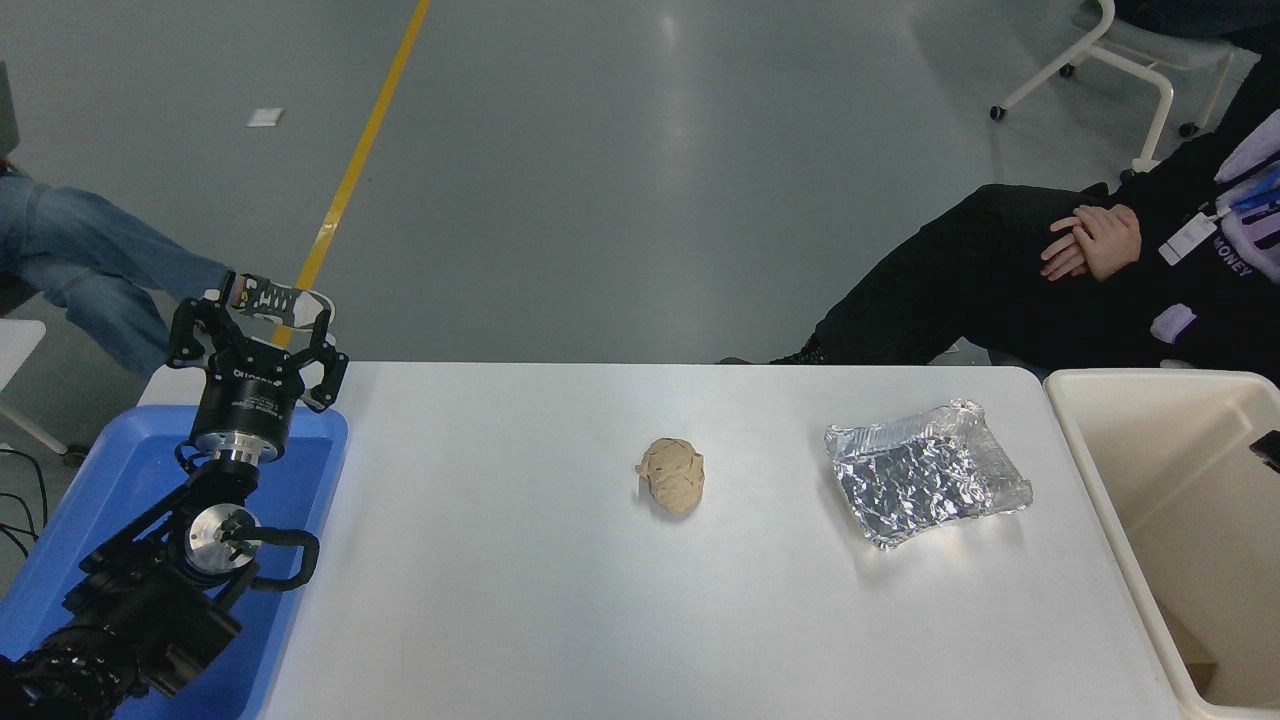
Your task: Pick up paper cup place in dustbin
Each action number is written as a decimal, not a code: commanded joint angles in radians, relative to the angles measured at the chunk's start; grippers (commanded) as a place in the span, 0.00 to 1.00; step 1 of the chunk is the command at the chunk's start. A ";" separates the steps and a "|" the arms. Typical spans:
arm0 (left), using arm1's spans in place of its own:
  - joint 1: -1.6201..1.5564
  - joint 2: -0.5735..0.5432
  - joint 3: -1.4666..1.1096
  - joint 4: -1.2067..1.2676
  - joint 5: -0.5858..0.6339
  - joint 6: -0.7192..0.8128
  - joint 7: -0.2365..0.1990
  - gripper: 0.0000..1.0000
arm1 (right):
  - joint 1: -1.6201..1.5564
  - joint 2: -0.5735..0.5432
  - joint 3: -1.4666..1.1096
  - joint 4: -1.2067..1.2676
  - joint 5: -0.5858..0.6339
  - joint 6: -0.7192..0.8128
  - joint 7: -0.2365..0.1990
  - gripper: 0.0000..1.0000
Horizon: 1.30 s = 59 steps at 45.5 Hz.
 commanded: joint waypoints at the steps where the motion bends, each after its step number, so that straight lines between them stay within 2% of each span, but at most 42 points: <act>1: 0.001 0.000 0.000 0.000 0.001 0.000 -0.001 0.99 | 0.438 -0.016 -0.356 0.387 0.006 0.046 0.002 1.00; 10: 0.001 0.000 0.000 0.000 0.001 0.000 0.001 0.99 | 0.739 0.160 -0.601 0.535 0.009 0.183 0.008 1.00; 16: 0.001 0.000 0.000 0.000 0.001 0.000 -0.001 0.99 | 0.808 0.194 -0.583 0.546 0.009 0.408 0.010 1.00; 21: 0.001 0.000 0.000 0.000 -0.001 0.000 0.001 0.99 | 0.885 0.266 -0.580 0.544 0.009 0.629 0.008 1.00; 27: 0.001 0.000 0.000 0.000 -0.001 0.000 -0.001 0.99 | 0.991 0.326 -0.562 0.556 0.012 0.797 0.008 1.00; 36: 0.001 0.000 0.000 0.000 0.001 0.000 0.001 0.99 | 1.132 0.436 -0.554 0.575 0.026 0.797 0.008 1.00; 43: 0.001 0.000 0.000 0.000 0.001 0.000 -0.001 0.99 | 1.170 0.587 -0.528 0.584 0.031 0.797 0.010 1.00; 59: 0.001 0.000 0.000 0.000 0.001 0.000 -0.001 0.99 | 1.270 0.584 -0.519 0.572 0.032 0.797 0.008 1.00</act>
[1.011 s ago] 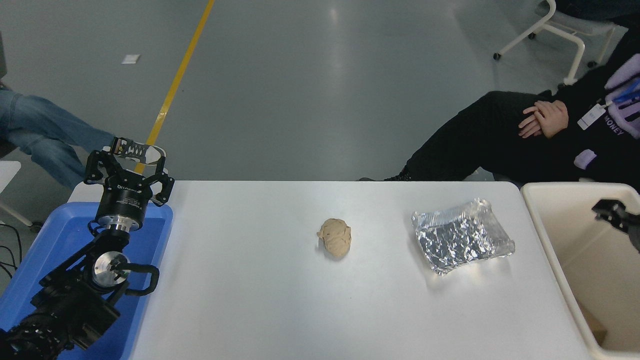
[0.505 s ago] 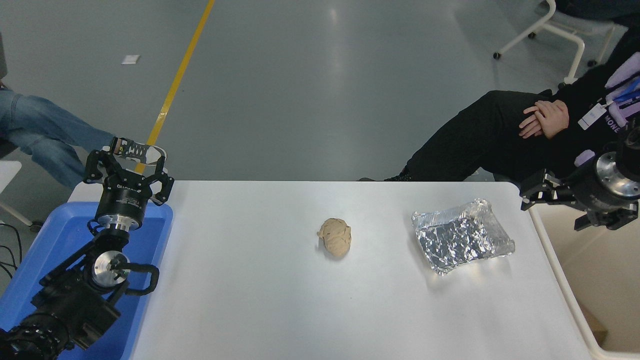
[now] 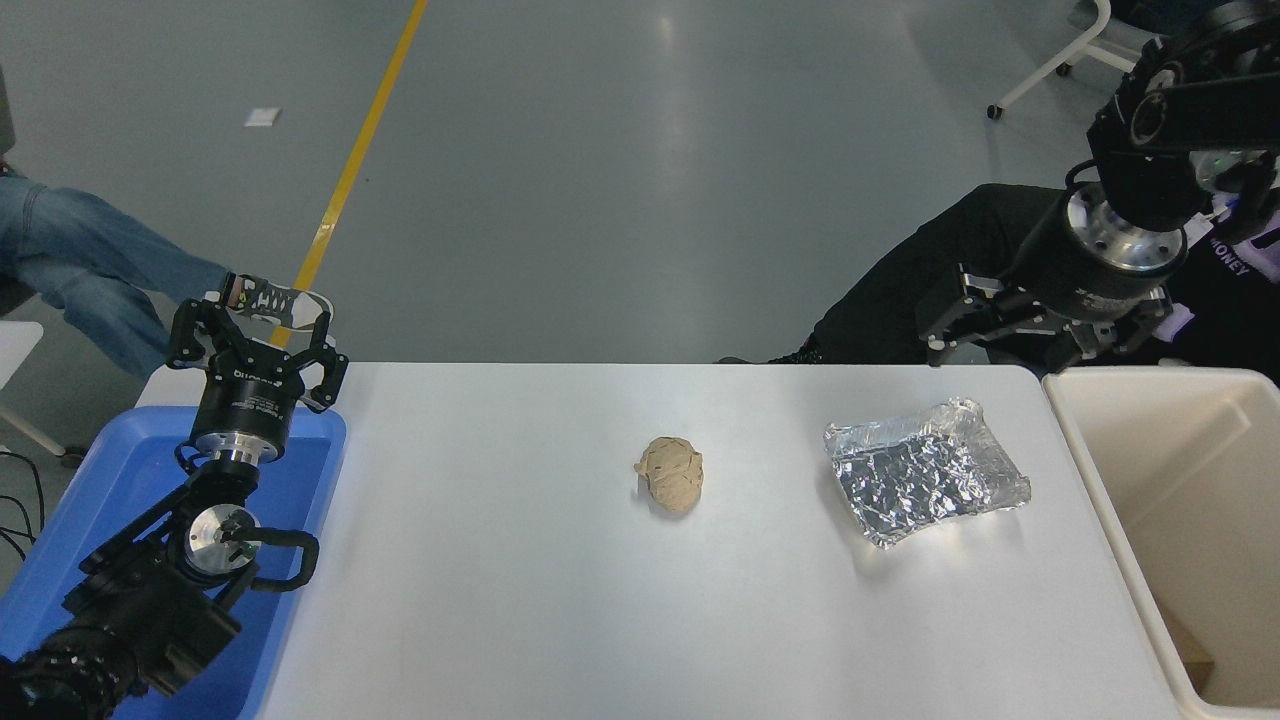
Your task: Pick up paper cup place in dustbin
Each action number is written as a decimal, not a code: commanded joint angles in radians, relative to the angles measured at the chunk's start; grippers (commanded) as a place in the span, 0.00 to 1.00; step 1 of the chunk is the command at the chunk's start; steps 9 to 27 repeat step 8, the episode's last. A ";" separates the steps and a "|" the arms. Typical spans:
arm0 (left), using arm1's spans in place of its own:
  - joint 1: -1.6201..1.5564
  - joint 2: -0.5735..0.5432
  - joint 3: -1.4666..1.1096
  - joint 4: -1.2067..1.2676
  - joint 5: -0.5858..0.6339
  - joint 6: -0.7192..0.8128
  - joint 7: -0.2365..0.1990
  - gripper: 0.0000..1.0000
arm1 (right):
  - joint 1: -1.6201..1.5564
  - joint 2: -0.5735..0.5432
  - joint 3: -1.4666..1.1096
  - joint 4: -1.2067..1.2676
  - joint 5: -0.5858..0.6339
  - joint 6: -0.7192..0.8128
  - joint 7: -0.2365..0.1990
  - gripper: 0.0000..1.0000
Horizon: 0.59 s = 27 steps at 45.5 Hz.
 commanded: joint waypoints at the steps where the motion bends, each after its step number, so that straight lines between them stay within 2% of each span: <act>1: 0.000 0.000 0.000 0.000 0.001 0.000 -0.001 0.99 | 0.060 0.030 0.000 -0.002 0.002 0.011 0.000 1.00; 27: 0.000 0.000 0.000 0.000 0.001 0.000 -0.001 0.99 | 0.061 0.020 0.006 -0.002 0.002 0.011 0.000 1.00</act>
